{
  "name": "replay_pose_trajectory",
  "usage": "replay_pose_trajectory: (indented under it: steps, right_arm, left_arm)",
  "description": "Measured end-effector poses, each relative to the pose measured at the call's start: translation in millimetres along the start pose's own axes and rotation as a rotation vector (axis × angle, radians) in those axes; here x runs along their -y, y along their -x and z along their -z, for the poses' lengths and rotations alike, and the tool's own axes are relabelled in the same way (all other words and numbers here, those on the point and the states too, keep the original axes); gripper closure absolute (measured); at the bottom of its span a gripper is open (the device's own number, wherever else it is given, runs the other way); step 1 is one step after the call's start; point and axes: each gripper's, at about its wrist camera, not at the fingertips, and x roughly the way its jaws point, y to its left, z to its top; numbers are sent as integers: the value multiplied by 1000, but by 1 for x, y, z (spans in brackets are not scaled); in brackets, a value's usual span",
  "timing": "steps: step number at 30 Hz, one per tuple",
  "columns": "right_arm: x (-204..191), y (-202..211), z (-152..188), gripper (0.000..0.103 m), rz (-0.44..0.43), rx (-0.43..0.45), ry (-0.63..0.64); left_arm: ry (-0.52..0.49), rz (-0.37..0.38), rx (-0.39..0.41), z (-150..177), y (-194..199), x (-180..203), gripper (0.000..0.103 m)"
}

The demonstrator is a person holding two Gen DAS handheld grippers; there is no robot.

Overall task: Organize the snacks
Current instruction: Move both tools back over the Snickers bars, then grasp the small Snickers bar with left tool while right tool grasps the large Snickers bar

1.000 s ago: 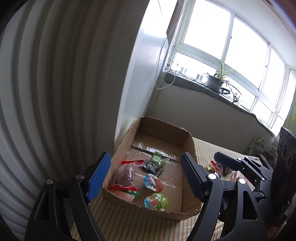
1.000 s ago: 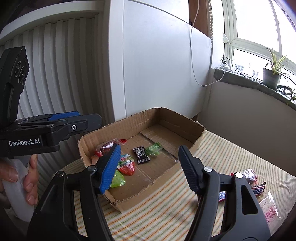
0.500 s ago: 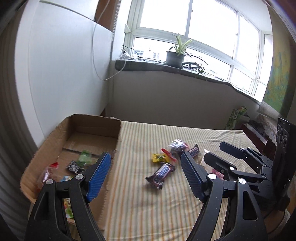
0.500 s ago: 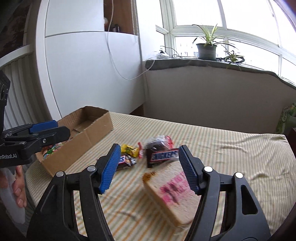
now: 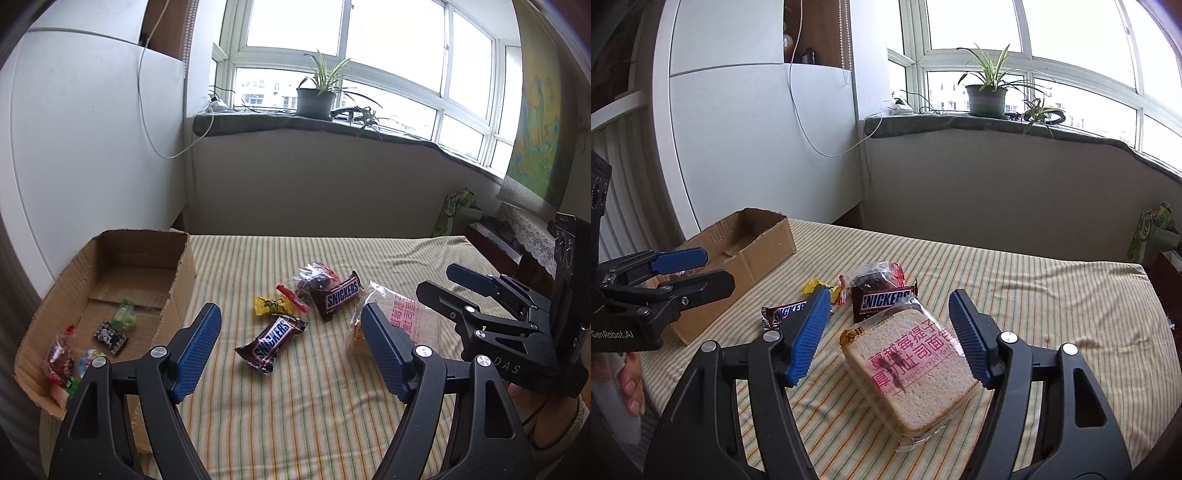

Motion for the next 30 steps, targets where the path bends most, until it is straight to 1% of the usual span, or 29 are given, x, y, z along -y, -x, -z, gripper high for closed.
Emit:
replay_pose_trajectory:
  steps: [1, 3, 5, 7, 8, 10, 12, 13, 14, 16, 18, 22, 25, 30]
  right_arm:
    - [-1, -4, -1, 22, 3, -13, 9]
    - [-1, -14, -3, 20, 6, -45, 23]
    - [-2, -29, -6, 20, 5, -85, 42]
    - [-4, -49, -11, 16, -6, -152, 72]
    - [-4, -60, -13, 15, -14, -179, 84]
    - [-2, -82, -20, 12, -40, -249, 93]
    - [2, -102, -30, 11, -63, -308, 108]
    - [3, -113, -35, 6, -80, -357, 123]
    - [4, -124, -40, 6, -97, -408, 148]
    - [5, -139, -48, 6, -111, -465, 206]
    - [9, -150, -52, 6, -128, -529, 228]
    - [11, -158, -54, 6, -203, -577, 215]
    - [8, -168, -45, 6, -211, -619, 218]
    - [5, -184, -33, 6, -234, -663, 216]
  left_arm:
    - [-2, 1, -4, 1, -3, 0, 25]
    - [-10, 10, -19, 5, -10, -1, 25]
    - [-30, 11, -49, 9, -22, 0, 25]
    - [-53, 5, -90, 14, -38, 1, 25]
    - [-59, 2, -109, 17, -46, 0, 25]
    - [-50, -5, -140, 19, -61, -3, 25]
    - [-28, -10, -167, 20, -74, -8, 25]
    - [-19, -13, -180, 20, -79, -10, 25]
    - [-14, -18, -196, 19, -85, -11, 25]
    - [-10, -16, -223, 19, -94, -12, 25]
    - [-5, -7, -236, 18, -100, -13, 25]
    - [8, 1, -250, 18, -107, -17, 25]
    - [17, 2, -267, 20, -113, -19, 25]
    - [2, 10, -274, 22, -118, -16, 25]
